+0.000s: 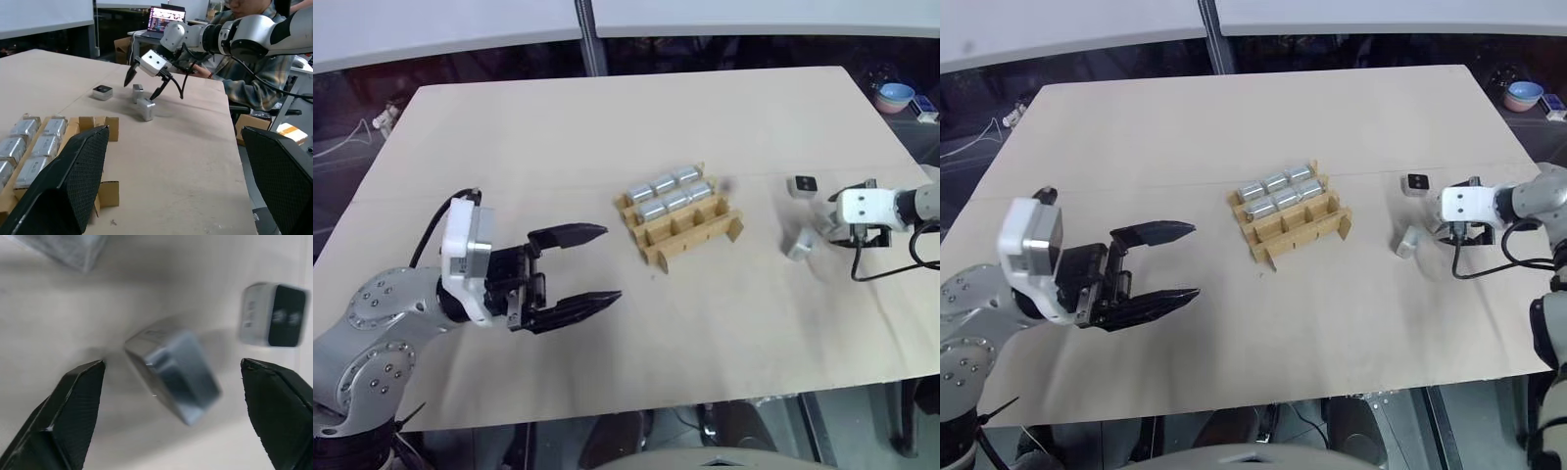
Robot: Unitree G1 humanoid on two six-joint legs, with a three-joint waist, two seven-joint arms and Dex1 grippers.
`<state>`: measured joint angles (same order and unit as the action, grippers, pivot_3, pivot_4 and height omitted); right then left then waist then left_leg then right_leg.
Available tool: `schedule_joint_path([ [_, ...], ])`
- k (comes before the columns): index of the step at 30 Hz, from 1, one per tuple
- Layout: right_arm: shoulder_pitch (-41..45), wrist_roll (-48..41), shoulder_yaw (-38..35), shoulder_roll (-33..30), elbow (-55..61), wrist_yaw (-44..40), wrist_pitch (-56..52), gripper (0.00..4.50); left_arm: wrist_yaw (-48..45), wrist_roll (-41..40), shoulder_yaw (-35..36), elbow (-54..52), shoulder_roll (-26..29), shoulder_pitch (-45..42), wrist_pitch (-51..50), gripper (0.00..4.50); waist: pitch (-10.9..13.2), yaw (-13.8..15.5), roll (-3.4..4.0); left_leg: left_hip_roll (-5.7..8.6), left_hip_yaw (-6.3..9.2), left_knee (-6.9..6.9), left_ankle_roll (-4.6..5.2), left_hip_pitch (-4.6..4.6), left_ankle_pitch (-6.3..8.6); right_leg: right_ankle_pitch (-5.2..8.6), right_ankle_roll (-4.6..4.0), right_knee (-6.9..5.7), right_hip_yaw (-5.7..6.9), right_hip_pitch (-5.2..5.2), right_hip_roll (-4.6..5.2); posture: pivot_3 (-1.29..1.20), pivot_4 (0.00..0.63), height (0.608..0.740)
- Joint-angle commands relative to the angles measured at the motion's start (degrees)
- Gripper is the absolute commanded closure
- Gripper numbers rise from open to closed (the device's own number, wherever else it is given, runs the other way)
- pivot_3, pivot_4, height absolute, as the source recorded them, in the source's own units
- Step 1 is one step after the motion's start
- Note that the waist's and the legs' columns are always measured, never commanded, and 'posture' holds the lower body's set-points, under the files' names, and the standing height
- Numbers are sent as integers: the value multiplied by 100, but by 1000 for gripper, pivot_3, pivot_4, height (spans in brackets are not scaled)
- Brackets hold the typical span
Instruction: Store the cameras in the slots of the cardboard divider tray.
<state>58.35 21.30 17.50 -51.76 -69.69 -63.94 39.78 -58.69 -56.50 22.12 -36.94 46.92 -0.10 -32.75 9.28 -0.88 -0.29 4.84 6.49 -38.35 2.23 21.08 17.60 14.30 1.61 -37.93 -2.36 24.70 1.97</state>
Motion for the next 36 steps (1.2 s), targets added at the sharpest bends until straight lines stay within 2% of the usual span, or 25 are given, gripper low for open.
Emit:
schedule_joint_path([
  [1, 188, 132, 29, -80, -59, 158, 93, 1796, 65, -133, 216, -238, 8, 96, 127, 0, -1, 0, 1, 0, -1, 0, 0, 0, 0, 0, 0, -1, -2, 0, 0, 0, 150, 740],
  [2, 190, 145, 31, -82, -74, 164, 126, 2165, 79, -138, 230, -252, 13, 121, 131, 0, -1, -2, 1, 0, -2, 0, 0, -2, 0, 0, 0, -3, -2, 0, 0, 0, 150, 740],
  [4, 192, 158, 30, -110, -85, 128, 192, 3232, 101, -147, 247, -266, 20, 154, 140, 0, -3, -15, -3, -1, -1, 0, -1, -4, 0, 0, 0, -4, -1, -1, -2, 0, 150, 740],
  [5, 192, 129, 11, -141, -69, 66, 230, 3583, 109, -148, 254, -268, 21, 171, 145, 0, -4, -28, -5, -1, -2, 0, -1, -9, 0, 0, 0, -4, -2, -6, -3, 0, 150, 740],
  [8, 159, -268, -220, -293, 131, -543, 230, 3583, 113, -124, 275, -245, 17, 238, 172, 0, -2, -47, -2, -1, -14, -4, 0, -14, 0, -1, 0, -10, -13, -8, -3, 0, 150, 740],
  [11, 90, -1450, -909, -176, 845, -1530, -844, 3583, 92, -70, 314, -197, -1, 354, 220, 0, 2, -50, 5, -2, -12, -2, 0, -12, 0, -1, 0, -10, -11, -5, -3, 0, 150, 740],
  [13, -259, -2552, -1207, 131, 2730, -1914, -2508, 3583, 4, 78, 365, -189, -50, 617, 316, 0, 2, -54, 6, -3, -12, -1, 0, -10, 0, -1, 0, -10, -12, -3, -3, 0, 150, 740],
  [15, -585, -2986, -1036, 666, 4347, -1766, -3328, 3583, -24, 147, 468, -212, -115, 913, 377, 0, 0, -137, 11, -10, -9, 2, 0, -10, 0, -1, -1, -6, -12, -3, -6, 0, 150, 740],
  [18, -746, -3019, -797, 1281, 5324, -1412, -3966, 3583, -49, 190, 578, -218, -136, 1151, 470, 0, -2, -137, 12, -14, -4, 5, -1, -12, 1, -1, -1, -15, -12, 1, -15, 0, 150, 740],
  [20, -596, -2857, -547, 1866, 5324, -1136, -3974, 3583, -133, 288, 658, -222, -127, 1341, 562, 0, -2, -100, 12, -12, 2, -2, -2, -7, 0, -1, -1, -15, -4, 1, -12, 0, 150, 740],
  [23, -385, -2446, -178, 2393, 4843, -965, -3389, 3583, -139, 261, 898, -310, -172, 1641, 632, 0, -2, 6, 12, 0, 3, -9, -1, -3, 0, -2, 0, -12, -1, 0, -2, 0, 150, 740],
  [27, -188, -2337, -33, 2671, 4437, -966, -3101, 3583, -91, 265, 1093, -386, -218, 1932, 707, 0, -3, 81, 9, 5, 25, -11, -1, 13, 1, -1, -1, 3, 24, 0, 3, 0, 150, 740],
  [36, 52, -1910, 357, 2828, 3534, -1308, -2118, 3583, 61, 309, 1365, -655, -467, 2476, 871, 0, -3, -28, 9, 3, 21, -8, -1, 7, 0, -1, -1, -3, 18, 1, -1, 0, 150, 740],
])
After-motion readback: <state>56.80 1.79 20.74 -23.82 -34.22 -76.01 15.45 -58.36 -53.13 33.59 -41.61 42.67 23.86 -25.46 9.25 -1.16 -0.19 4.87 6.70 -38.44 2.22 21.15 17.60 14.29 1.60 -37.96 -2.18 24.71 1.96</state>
